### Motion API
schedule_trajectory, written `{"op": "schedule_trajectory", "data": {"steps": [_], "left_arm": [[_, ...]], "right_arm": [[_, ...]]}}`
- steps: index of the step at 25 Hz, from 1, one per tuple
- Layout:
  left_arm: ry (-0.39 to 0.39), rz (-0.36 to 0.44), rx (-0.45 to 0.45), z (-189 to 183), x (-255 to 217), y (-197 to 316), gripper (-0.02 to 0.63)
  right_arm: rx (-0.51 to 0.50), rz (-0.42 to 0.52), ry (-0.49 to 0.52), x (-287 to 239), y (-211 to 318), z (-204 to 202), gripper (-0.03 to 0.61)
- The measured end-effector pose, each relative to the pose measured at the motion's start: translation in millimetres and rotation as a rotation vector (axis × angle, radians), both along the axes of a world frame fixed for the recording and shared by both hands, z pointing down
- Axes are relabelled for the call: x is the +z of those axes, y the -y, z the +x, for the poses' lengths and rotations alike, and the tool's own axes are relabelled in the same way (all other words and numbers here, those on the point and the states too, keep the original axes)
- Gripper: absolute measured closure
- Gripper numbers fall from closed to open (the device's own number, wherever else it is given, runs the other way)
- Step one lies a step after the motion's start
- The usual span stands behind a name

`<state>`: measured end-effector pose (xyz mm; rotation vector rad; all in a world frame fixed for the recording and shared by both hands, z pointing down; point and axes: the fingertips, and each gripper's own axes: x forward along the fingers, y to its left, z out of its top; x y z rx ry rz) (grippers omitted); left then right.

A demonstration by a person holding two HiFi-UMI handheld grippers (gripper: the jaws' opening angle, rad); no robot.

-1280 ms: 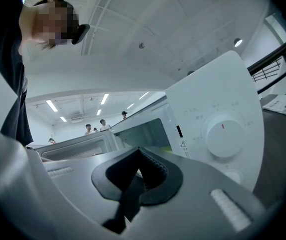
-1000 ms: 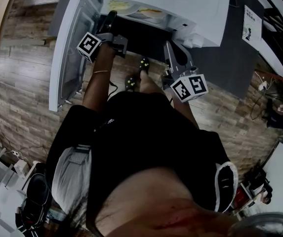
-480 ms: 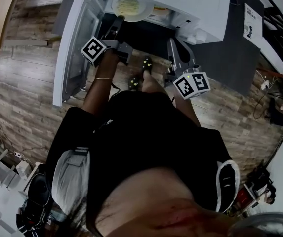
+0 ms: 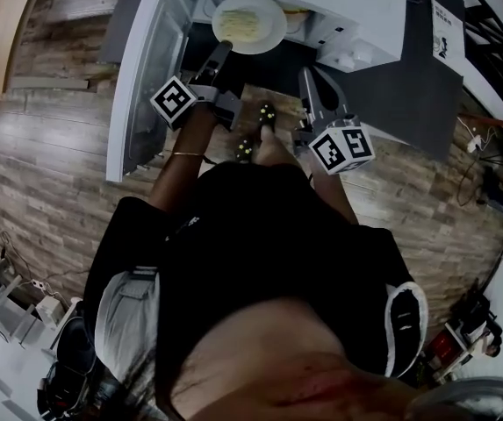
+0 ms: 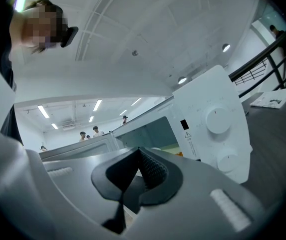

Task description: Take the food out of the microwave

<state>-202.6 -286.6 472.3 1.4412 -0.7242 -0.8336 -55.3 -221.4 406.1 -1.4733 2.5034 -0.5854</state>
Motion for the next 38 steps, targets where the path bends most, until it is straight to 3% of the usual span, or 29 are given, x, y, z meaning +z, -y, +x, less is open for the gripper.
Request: {"op": "schedule_trajectory", "data": {"steps": [10,25,38], "left_arm": [[-0.032,0.035,0.093,5,-27,-31,0.601],[-0.061,0.062,0.294,45,-55,-91,0.601],[-0.031,0.052,0.457,133,-52,-128,0.6]], "right_arm": [[0.063,0.019,0.002,-5,-19,-2,0.58],[0.194,0.024,0.026,-7,-49,41,0.58],[0.303,0.013,0.052,1,-86,124,0.58]]}}
